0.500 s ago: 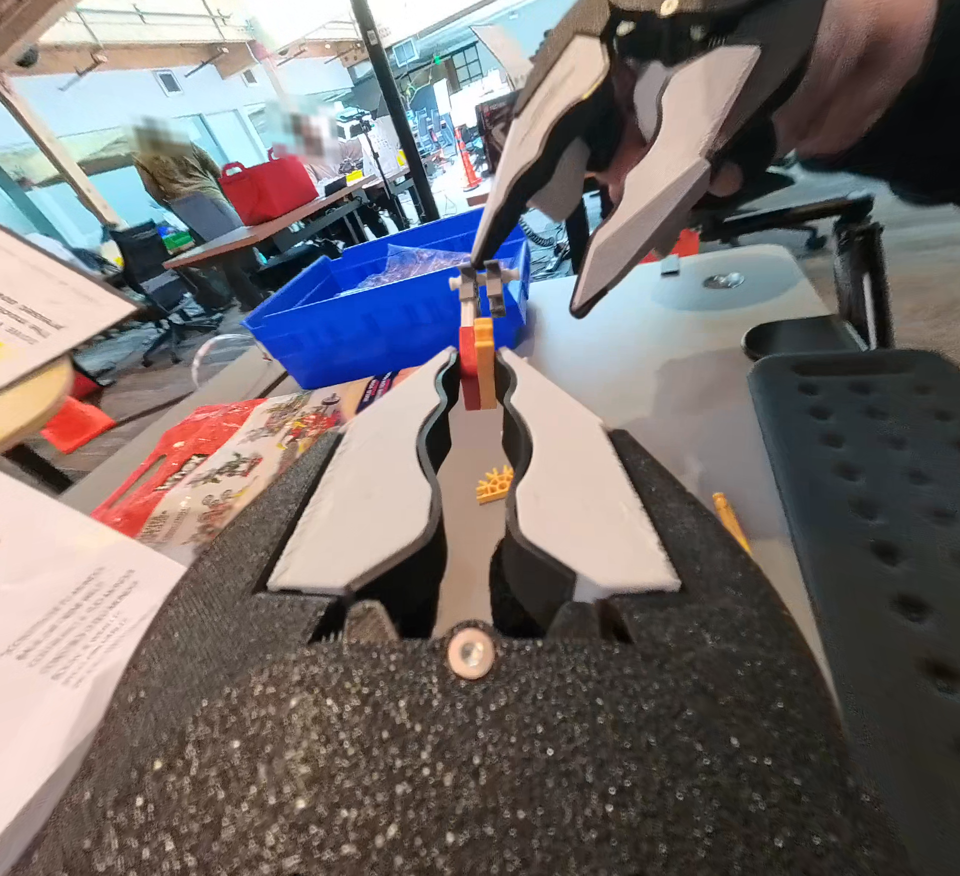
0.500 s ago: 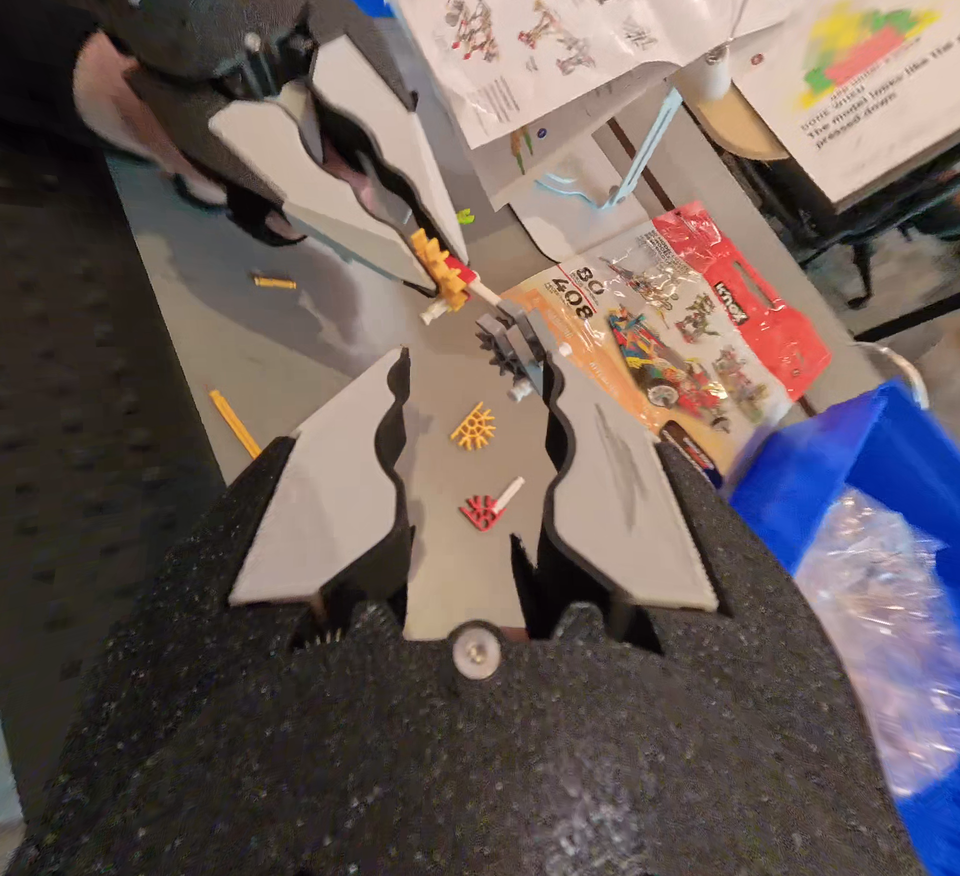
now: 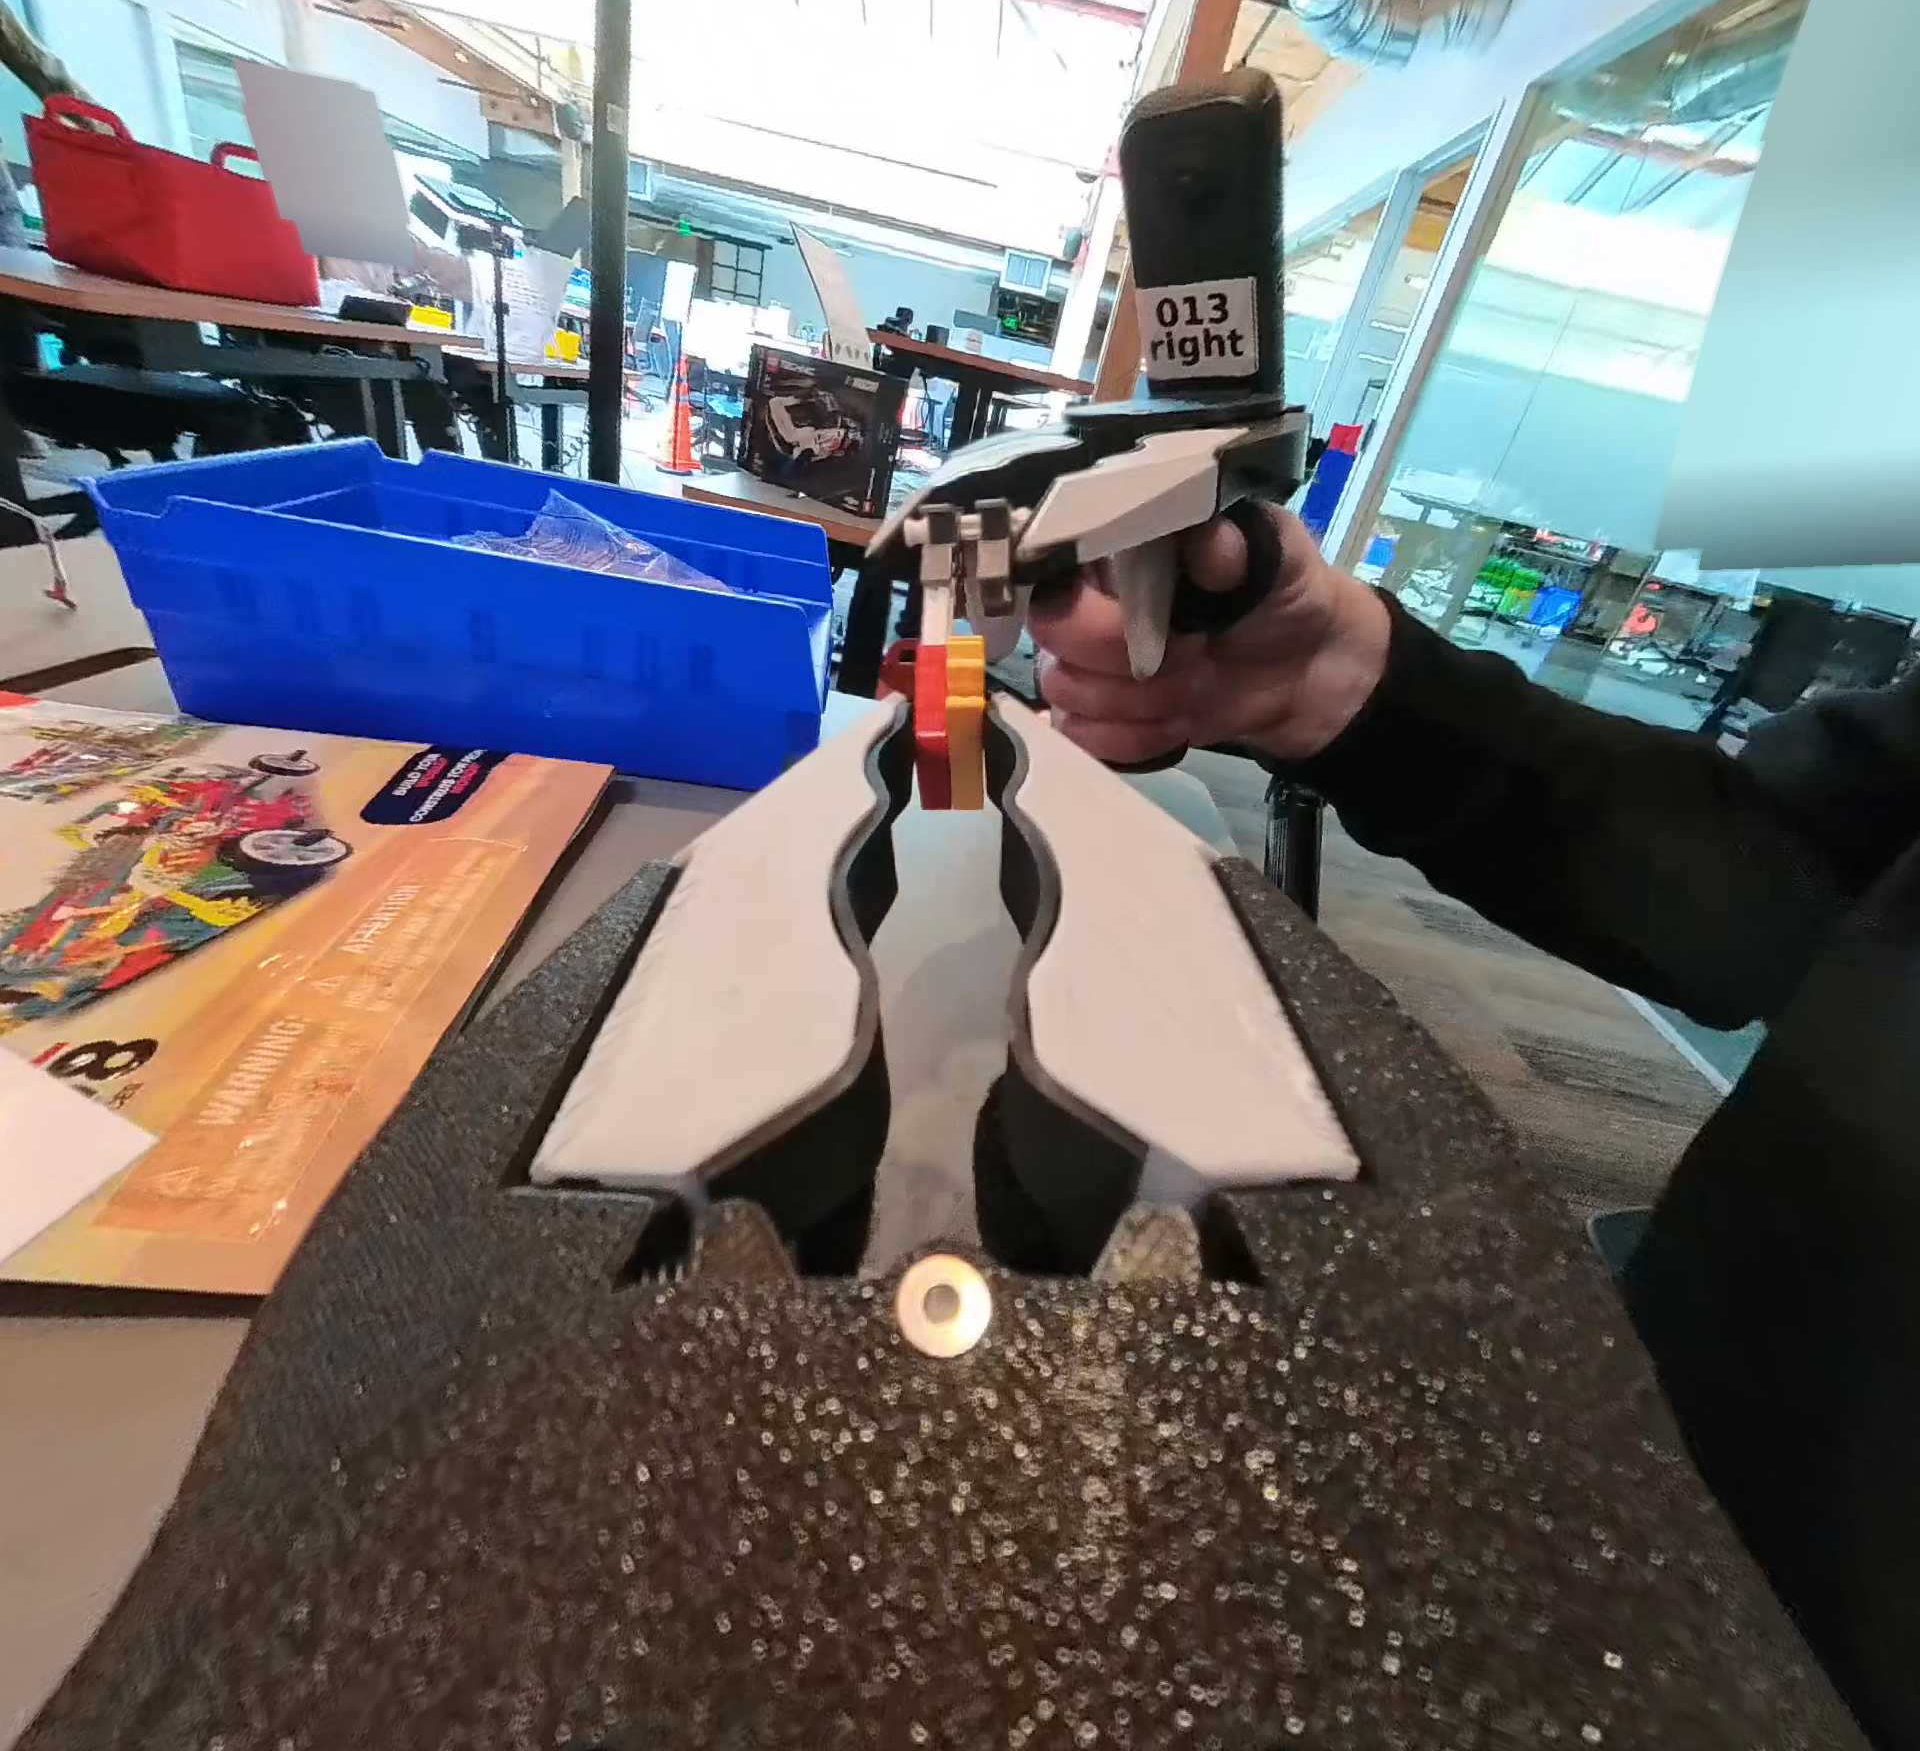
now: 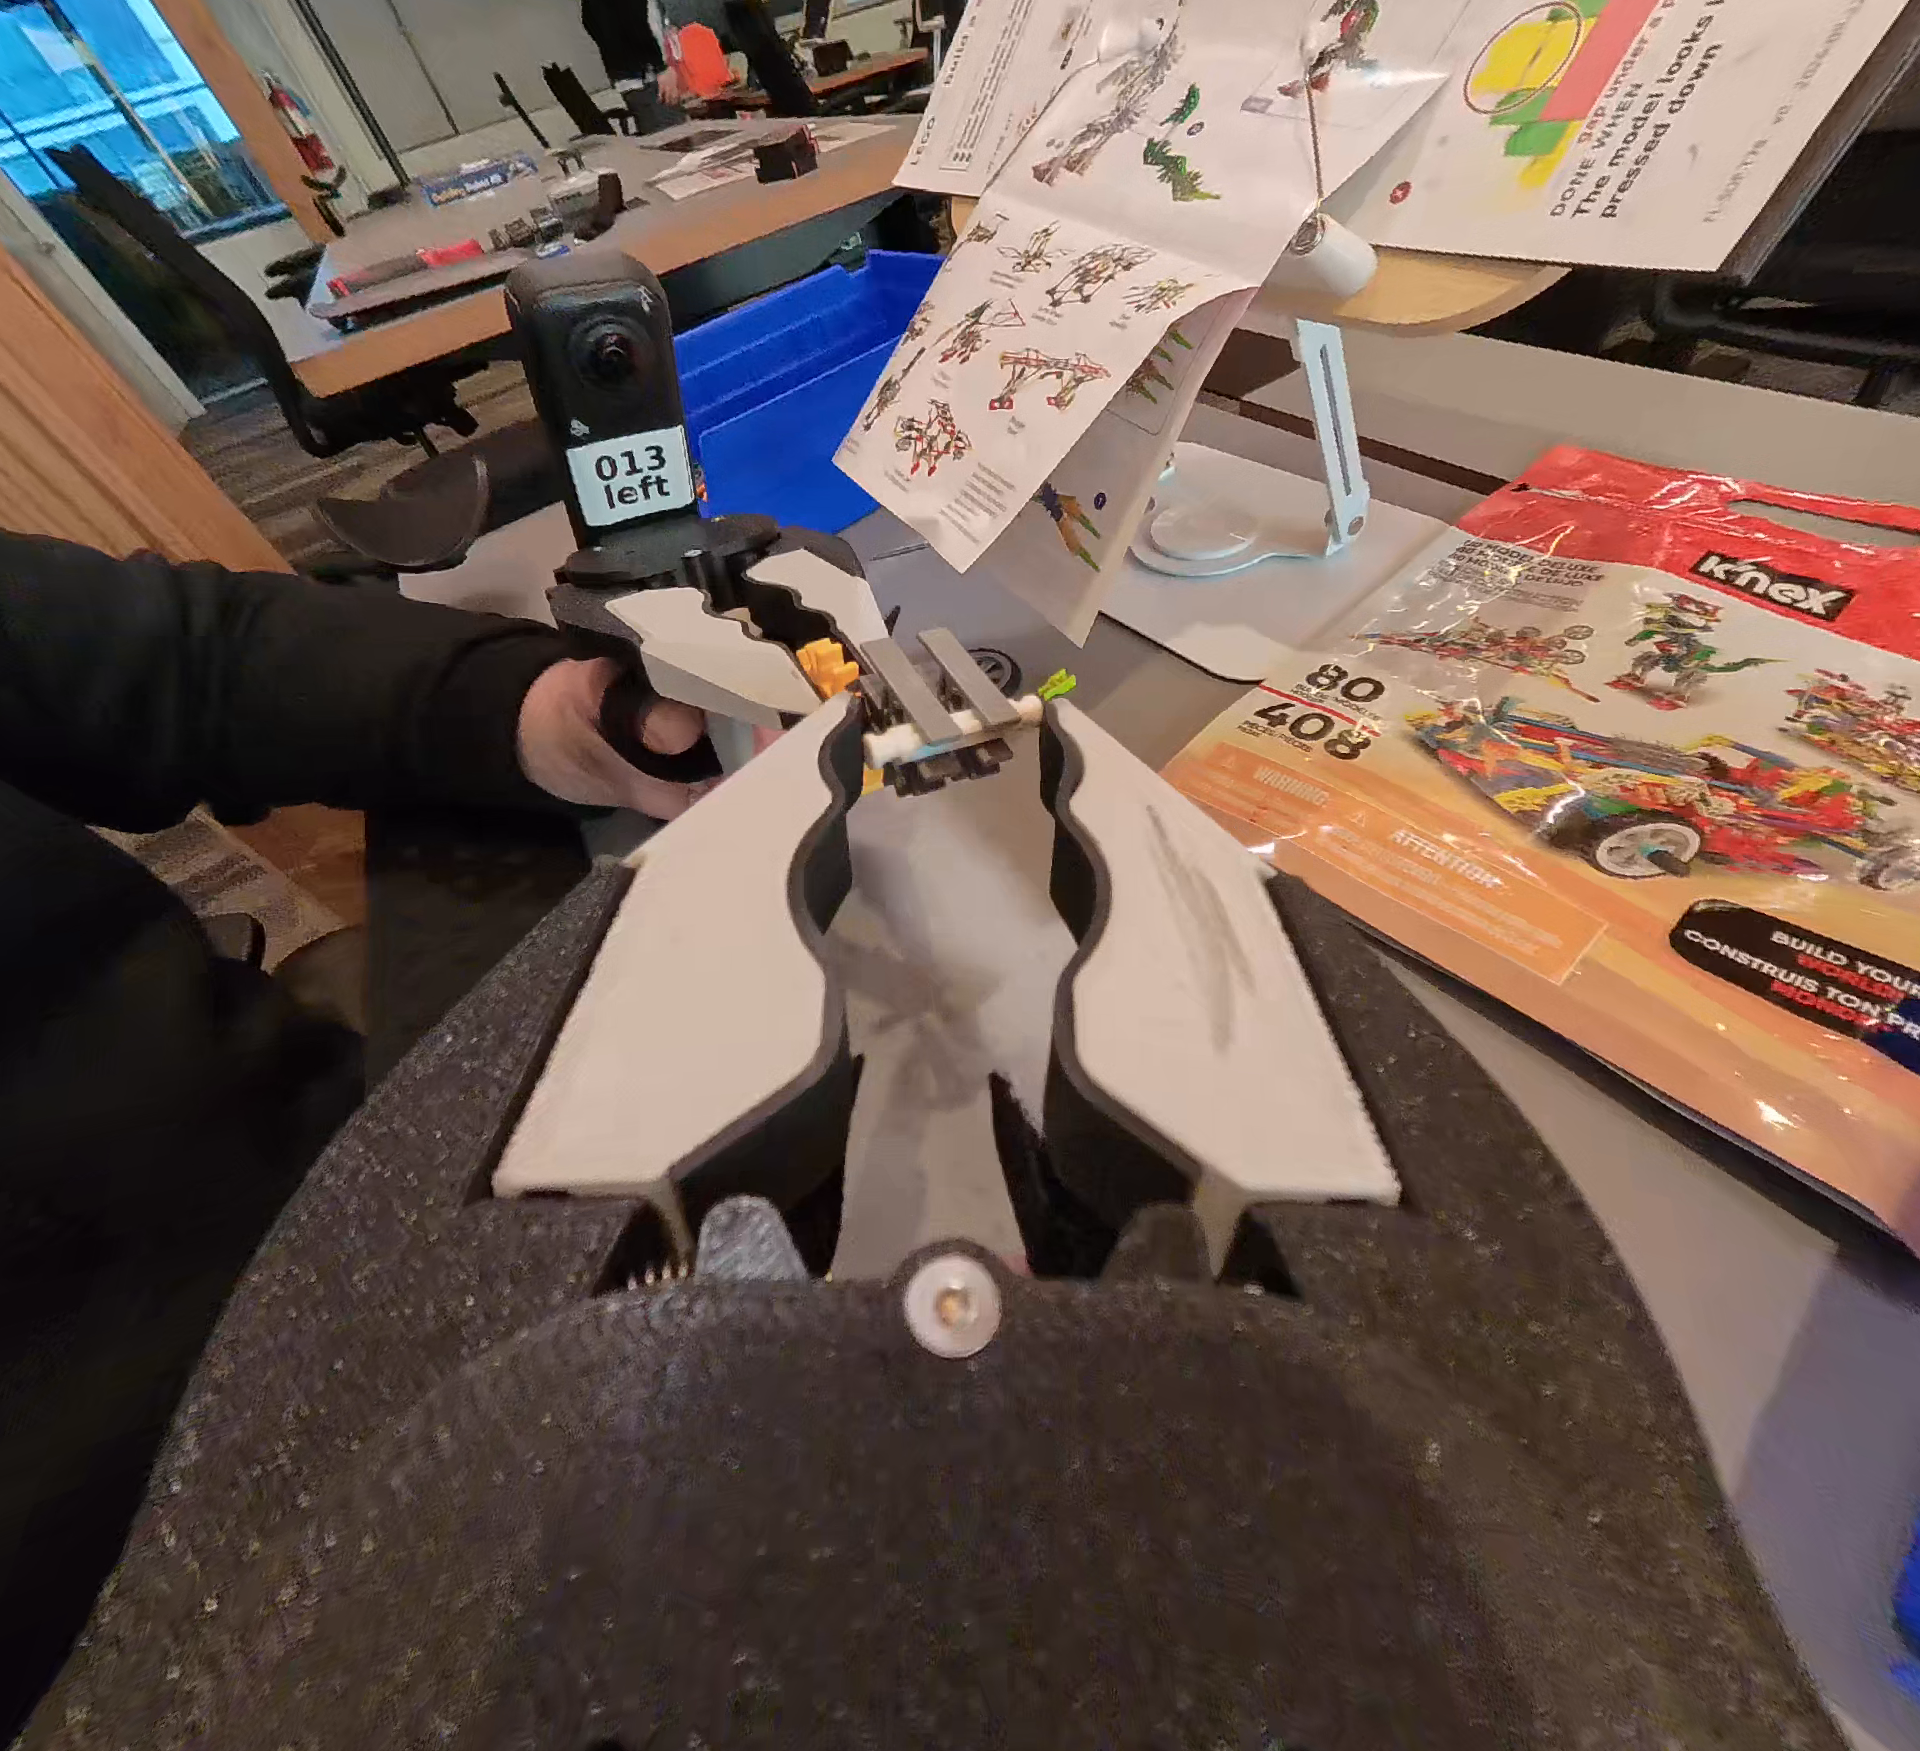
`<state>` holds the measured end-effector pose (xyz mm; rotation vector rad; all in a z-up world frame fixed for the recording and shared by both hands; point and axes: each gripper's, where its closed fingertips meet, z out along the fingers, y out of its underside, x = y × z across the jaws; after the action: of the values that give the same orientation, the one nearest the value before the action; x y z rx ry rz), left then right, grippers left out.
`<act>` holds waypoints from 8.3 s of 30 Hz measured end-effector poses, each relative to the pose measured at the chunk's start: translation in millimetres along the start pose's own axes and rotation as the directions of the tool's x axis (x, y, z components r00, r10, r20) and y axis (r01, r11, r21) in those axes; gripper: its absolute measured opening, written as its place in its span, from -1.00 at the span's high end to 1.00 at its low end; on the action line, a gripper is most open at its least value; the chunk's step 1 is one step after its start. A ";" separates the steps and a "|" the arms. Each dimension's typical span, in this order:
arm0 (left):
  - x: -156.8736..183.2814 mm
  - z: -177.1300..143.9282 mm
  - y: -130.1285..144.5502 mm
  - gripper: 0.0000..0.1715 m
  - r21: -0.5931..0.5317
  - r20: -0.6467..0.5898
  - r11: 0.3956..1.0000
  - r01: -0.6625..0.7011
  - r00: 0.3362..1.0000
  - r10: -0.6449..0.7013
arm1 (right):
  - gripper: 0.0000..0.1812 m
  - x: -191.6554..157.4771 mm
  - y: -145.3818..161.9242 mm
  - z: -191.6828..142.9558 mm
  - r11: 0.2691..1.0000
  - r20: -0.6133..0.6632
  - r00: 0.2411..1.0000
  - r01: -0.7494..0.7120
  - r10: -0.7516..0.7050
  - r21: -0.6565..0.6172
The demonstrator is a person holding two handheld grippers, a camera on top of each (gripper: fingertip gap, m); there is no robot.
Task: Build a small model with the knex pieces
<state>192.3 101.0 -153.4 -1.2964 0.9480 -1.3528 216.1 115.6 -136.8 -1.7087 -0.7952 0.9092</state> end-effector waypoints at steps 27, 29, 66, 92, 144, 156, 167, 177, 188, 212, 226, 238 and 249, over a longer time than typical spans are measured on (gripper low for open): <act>-38.2 -22.3 112.6 0.61 -0.668 0.036 0.730 -0.145 0.973 0.226 | 0.64 13.3 106.4 50.2 0.570 0.286 0.787 0.600 -0.547 -0.561; -35.5 -22.8 117.0 0.62 -0.684 0.019 0.715 -0.143 0.977 0.214 | 0.64 12.9 108.0 51.7 0.589 0.286 0.798 0.590 -0.531 -0.552; -9.6 -24.5 146.4 0.62 -0.782 -0.092 0.598 -0.177 0.981 0.171 | 0.68 74.3 164.0 -13.1 0.690 -0.178 0.964 0.008 -0.197 -0.723; -0.6 -6.9 58.8 0.57 -0.531 -0.010 0.826 -0.188 0.976 0.216 | 0.70 -20.0 77.7 -31.7 0.797 -0.191 0.838 0.378 -0.511 -0.472; 70.0 -6.7 44.0 0.94 -0.378 -0.360 0.823 -0.424 0.886 0.292 | 0.94 -68.2 91.1 1.1 0.878 -0.021 0.927 0.348 -0.375 -0.328; 21.9 -4.2 47.7 0.64 -0.475 -0.184 0.776 -0.415 0.909 0.373 | 0.95 -22.8 114.2 -10.6 0.888 -0.251 0.916 0.189 -0.314 -0.420; 6.5 -6.1 59.6 0.54 -0.528 -0.152 0.747 -0.405 0.910 0.386 | 0.94 2.0 139.6 1.9 0.840 -0.364 0.855 0.139 -0.369 -0.524; 39.3 6.4 61.9 0.69 -0.537 -0.160 0.782 -0.316 0.948 0.274 | 0.94 -10.3 107.9 -15.9 0.679 -0.437 0.539 0.416 -0.720 -0.605; 47.5 14.6 68.9 0.83 -0.530 -0.153 0.814 -0.237 0.971 0.183 | 0.95 -18.1 89.5 -19.0 0.408 -0.384 0.168 0.557 -0.908 -0.723; 67.4 -5.2 79.2 0.95 -0.508 -0.388 0.506 -0.697 0.709 0.589 | 0.63 -56.2 112.3 4.8 0.556 -0.009 0.654 0.636 -0.756 -0.535; 75.7 -11.1 82.5 0.94 -0.491 -0.443 0.420 -0.763 0.634 0.633 | 0.80 -67.2 118.9 7.4 0.571 0.090 0.702 0.641 -0.707 -0.512; 64.6 -11.2 81.4 0.94 -0.515 -0.417 0.395 -0.761 0.625 0.660 | 0.83 -55.4 113.6 9.2 0.529 -0.029 0.629 0.627 -0.777 -0.572; 66.2 -14.2 87.5 0.95 -0.521 -0.448 0.340 -0.783 0.590 0.671 | 0.61 -62.8 120.8 7.0 0.575 0.021 0.702 0.600 -0.712 -0.556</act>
<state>194.8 17.8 -226.2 -0.9947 1.9917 -0.3319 189.3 31.9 -241.0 -1.6908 -1.5111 -0.0427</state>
